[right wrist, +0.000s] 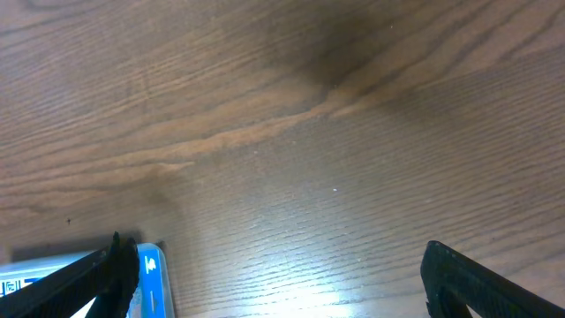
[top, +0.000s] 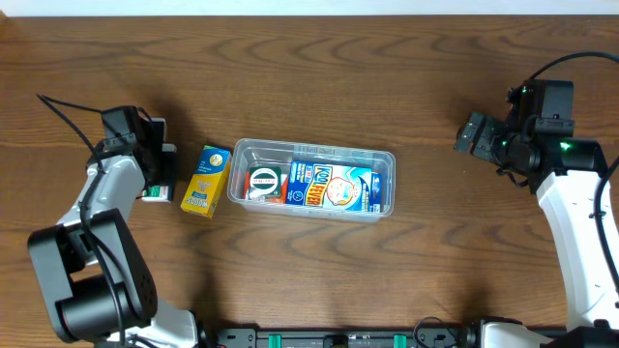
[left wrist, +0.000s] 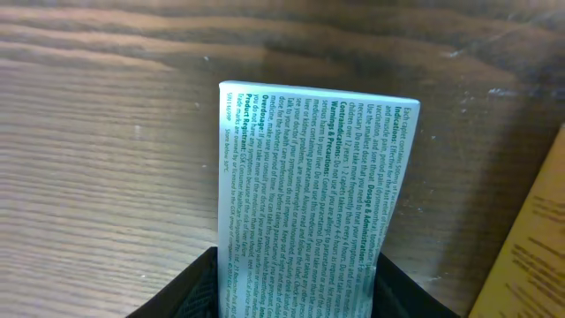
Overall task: Pack container
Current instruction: 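Lift the white-green box with the left gripper over the container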
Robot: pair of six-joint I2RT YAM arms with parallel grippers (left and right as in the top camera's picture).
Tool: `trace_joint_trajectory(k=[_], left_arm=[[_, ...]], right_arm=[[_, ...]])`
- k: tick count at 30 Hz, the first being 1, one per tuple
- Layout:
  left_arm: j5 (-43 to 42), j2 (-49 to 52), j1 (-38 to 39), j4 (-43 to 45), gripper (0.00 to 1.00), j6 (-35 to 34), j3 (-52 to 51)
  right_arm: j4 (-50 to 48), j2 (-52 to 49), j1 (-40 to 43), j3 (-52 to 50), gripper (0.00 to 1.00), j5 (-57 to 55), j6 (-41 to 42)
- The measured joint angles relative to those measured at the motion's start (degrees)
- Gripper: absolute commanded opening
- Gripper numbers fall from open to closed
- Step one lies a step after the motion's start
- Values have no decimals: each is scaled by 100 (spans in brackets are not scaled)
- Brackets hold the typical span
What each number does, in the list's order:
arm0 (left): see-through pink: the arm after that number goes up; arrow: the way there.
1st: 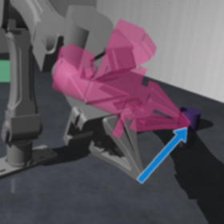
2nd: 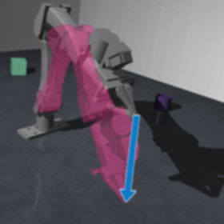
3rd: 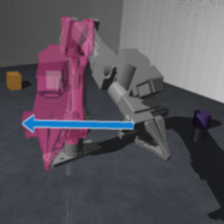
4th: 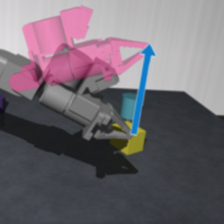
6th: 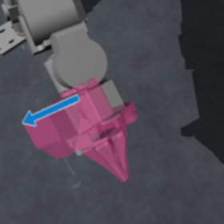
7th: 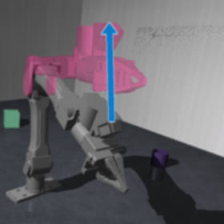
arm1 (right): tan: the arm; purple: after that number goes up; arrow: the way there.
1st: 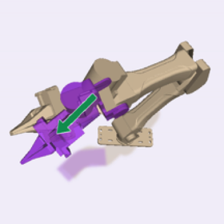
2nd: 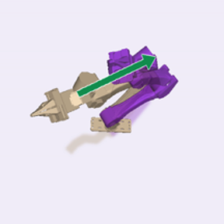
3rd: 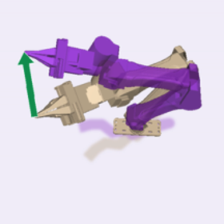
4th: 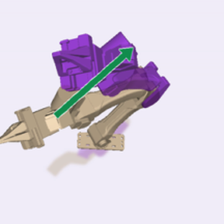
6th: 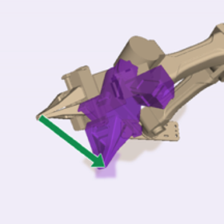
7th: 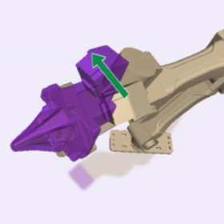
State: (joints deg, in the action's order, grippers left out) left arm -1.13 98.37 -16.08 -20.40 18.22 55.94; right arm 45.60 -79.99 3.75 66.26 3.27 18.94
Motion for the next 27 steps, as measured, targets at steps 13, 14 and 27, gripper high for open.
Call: trace_joint_trajectory(k=[13, 14, 27], left_arm=[[4, -1886, 444, -79, 47, -2, 0], [2, -2046, 564, -94, 47, -2, 0], [0, -3405, 2874, -411, 47, -2, 0]], right_arm=[[0, 0, 0, 0, 99, 0, 0], [0, 0, 0, 0, 99, 0, 0], [0, 0, 0, 0, 99, 0, 0]])
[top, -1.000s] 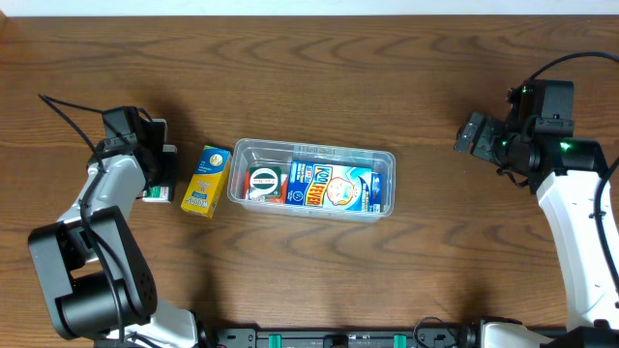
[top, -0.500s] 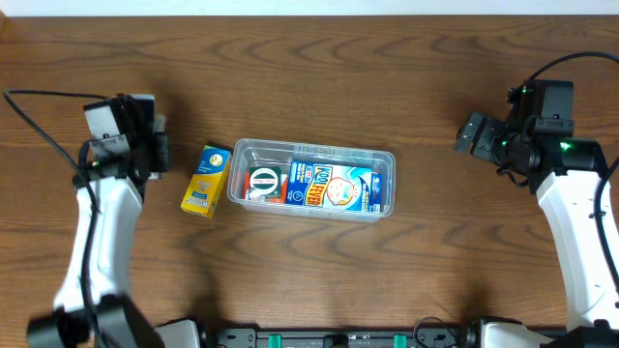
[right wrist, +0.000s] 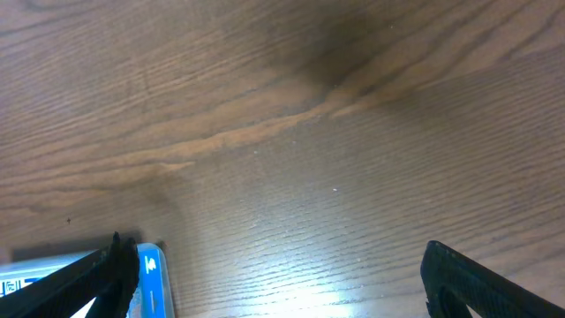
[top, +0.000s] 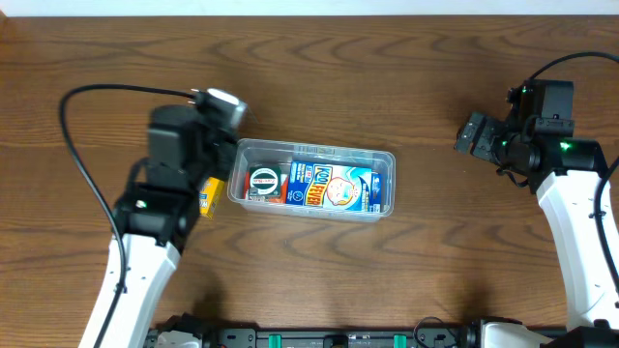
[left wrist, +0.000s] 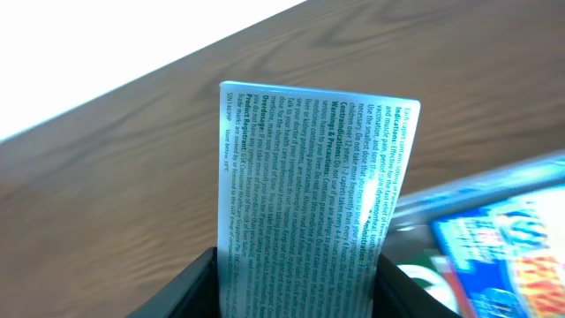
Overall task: Pack container
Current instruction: 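Lift the white-green box with the left gripper over the container, then lower the white-green box into the container and open the left gripper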
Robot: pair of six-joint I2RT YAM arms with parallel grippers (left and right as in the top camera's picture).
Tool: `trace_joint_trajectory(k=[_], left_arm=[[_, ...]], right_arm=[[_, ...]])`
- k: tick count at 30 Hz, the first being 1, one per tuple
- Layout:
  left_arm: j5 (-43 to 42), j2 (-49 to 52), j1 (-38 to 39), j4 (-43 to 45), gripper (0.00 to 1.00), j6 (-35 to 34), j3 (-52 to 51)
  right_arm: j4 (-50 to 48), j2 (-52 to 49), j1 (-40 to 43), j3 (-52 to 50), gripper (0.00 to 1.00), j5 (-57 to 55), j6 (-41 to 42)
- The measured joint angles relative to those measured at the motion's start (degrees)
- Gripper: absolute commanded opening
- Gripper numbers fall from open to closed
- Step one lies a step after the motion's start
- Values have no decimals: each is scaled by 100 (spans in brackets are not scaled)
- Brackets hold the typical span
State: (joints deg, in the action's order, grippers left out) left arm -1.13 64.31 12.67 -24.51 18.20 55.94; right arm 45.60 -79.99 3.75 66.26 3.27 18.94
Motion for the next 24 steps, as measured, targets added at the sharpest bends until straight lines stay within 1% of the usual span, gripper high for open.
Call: trace_joint_trajectory(k=[6, 9, 12, 15, 19, 21, 24], left_arm=[[-11, -28, 1244, -129, 48, 44, 0], [-13, 13, 1821, -122, 49, 352, 0], [-22, 118, 2212, -111, 48, 763, 0], [-24, 334, 2470, -107, 49, 1298, 0], [-197, 765, 2610, -92, 49, 2118, 0], [-319, 992, 2638, 17, 54, 2463, 0], [-442, 1281, 2645, 341, 58, 2774, 0]], right_arm=[[0, 0, 0, 0, 99, 0, 0], [0, 0, 0, 0, 99, 0, 0], [0, 0, 0, 0, 99, 0, 0], [0, 0, 0, 0, 99, 0, 0], [0, -2, 0, 0, 99, 0, 0], [2, 0, 0, 0, 99, 0, 0], [2, 0, 0, 0, 99, 0, 0]])
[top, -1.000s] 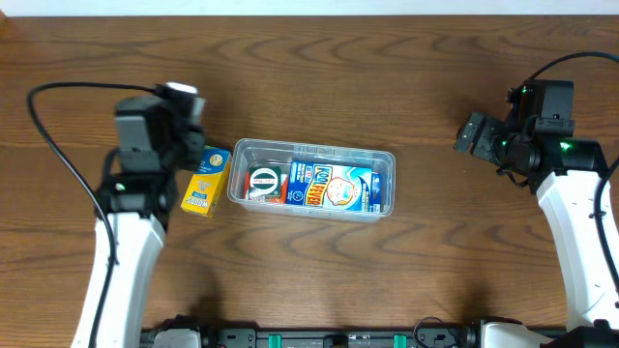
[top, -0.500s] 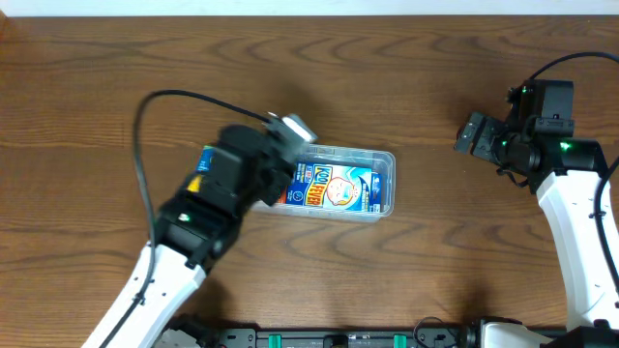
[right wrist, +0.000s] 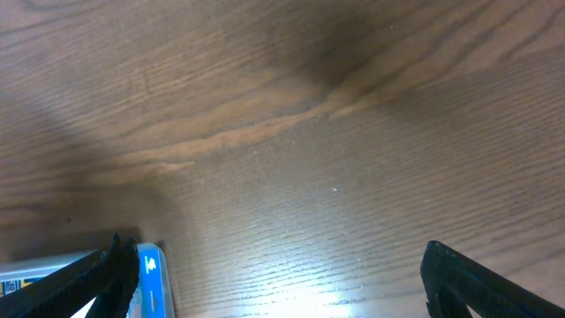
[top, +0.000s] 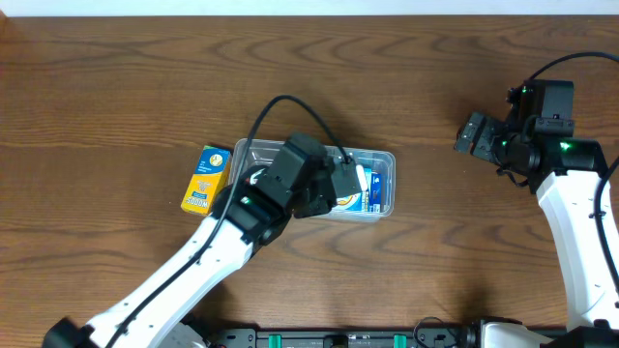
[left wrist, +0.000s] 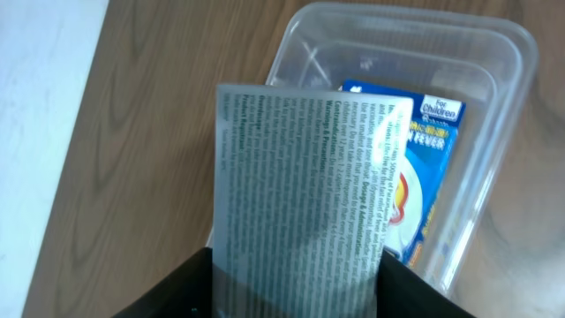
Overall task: Pack container
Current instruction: 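Lower the white-green box into the container and open the left gripper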
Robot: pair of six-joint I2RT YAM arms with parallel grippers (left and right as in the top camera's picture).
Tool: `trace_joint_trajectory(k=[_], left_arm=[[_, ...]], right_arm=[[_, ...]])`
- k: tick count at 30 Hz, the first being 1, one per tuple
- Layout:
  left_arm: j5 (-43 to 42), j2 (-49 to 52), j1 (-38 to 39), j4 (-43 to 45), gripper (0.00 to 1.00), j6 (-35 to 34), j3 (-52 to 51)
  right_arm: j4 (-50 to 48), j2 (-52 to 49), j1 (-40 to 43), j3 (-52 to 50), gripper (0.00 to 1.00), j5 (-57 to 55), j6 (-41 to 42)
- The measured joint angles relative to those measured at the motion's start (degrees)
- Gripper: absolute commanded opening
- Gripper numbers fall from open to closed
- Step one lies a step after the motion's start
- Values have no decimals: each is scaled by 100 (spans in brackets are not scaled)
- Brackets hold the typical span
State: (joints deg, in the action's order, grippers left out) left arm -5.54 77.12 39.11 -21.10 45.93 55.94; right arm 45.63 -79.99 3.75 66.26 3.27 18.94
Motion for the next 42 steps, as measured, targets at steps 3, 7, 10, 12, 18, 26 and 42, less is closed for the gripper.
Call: trace_joint_trajectory(k=[3, 7, 10, 12, 18, 26, 42], left_arm=[[-52, 203, 0, 315, 63, 142, 0], [-57, 417, 0, 588, 66, 247, 0], [-74, 584, 0, 793, 68, 264, 0], [-74, 667, 0, 811, 68, 280, 0], [13, 686, 0, 809, 68, 125, 0], [109, 369, 0, 813, 83, -1032, 0], [140, 76, -238, 1198, 19, -2345, 0]], right_arm=[[-2, 0, 0, 0, 99, 0, 0], [-2, 0, 0, 0, 99, 2, 0], [-2, 0, 0, 0, 99, 2, 0], [-2, 0, 0, 0, 99, 0, 0], [-2, 0, 0, 0, 99, 0, 0], [-2, 0, 0, 0, 99, 0, 0], [-2, 0, 0, 0, 99, 0, 0]])
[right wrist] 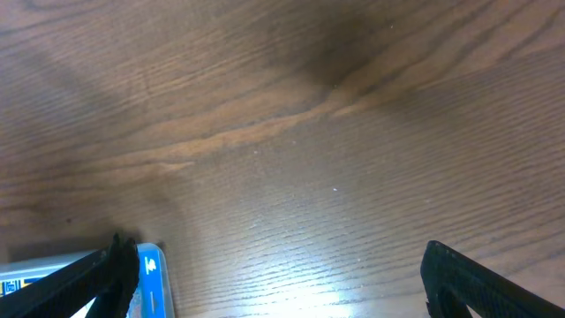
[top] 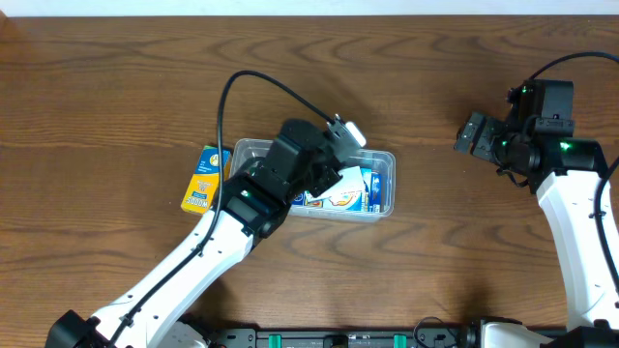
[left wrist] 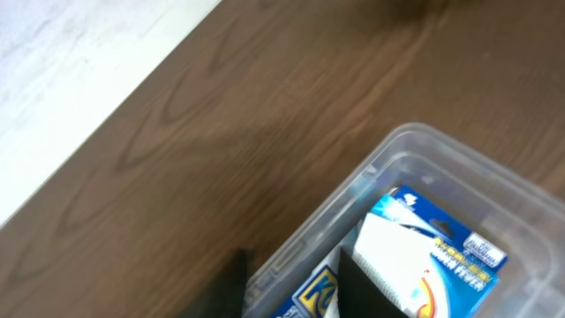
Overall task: Pack container
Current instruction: 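Lower the white-green box into the container and open the left gripper, then move the left gripper to the yellow-blue tube box and grasp it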
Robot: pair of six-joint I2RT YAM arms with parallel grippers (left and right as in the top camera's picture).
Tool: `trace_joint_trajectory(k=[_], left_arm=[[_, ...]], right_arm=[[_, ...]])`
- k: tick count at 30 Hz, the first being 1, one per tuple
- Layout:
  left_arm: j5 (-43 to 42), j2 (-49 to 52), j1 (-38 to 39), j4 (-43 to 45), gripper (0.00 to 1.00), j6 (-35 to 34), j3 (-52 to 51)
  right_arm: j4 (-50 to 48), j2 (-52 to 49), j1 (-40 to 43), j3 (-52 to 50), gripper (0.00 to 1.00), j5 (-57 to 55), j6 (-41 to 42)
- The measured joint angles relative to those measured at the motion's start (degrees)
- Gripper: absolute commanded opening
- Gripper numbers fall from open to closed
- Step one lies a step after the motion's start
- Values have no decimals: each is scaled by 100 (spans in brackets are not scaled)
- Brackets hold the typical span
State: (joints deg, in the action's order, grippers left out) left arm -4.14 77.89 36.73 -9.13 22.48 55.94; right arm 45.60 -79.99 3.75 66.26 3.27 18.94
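Observation:
A clear plastic container [top: 390, 158] sits mid-table, and in the left wrist view its rim [left wrist: 399, 138] shows close up. Inside lies a blue children's fever-medicine box [top: 364, 188] [left wrist: 466, 251], with a white box [left wrist: 393, 265] lying tilted on it. My left gripper [top: 329, 177] [left wrist: 296, 287] hovers over the container's left half, open, nothing between its fingers. A yellow box [top: 204, 180] lies on the table left of the container. My right gripper [top: 468, 134] [right wrist: 282, 287] hangs open over bare wood far to the right.
The wooden table [top: 435, 271] spreads all around. Its white far edge [left wrist: 62, 62] shows in the left wrist view. My left arm [top: 193, 261] crosses the front left, hiding the container's left end.
My left gripper was shut on the text-covered box over the container. Now its fingers are empty, it has tilted back, and a white box lies in the container. The right arm has not moved.
My left gripper was shut on the text-covered box at the table's far left, beside the yellow box. Then it held the box near the container's left end, then over the container. Now the gripper is open and the box lies inside. The right arm stayed still.

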Motion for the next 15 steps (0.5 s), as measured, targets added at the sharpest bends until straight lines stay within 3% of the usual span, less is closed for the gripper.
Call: trace_joint_trajectory(k=[2, 9, 10, 11, 12, 15], left_arm=[[4, 28, -42, 20, 8, -308, 0], [70, 374, -114, 20, 9, -1596, 0], [144, 409, -122, 2, 16, -1672, 0], [254, 431, -136, -20, 31, -1749, 0], [341, 433, -155, -39, 39, -1786, 0], [581, 354, -361, -221, 52, -1976, 0]], right_arm=[[0, 0, 0, 0, 99, 0, 0], [0, 0, 0, 0, 99, 0, 0], [0, 0, 0, 0, 99, 0, 0], [0, 0, 0, 0, 99, 0, 0], [0, 0, 0, 0, 99, 0, 0], [-2, -2, 0, 0, 99, 0, 0]])
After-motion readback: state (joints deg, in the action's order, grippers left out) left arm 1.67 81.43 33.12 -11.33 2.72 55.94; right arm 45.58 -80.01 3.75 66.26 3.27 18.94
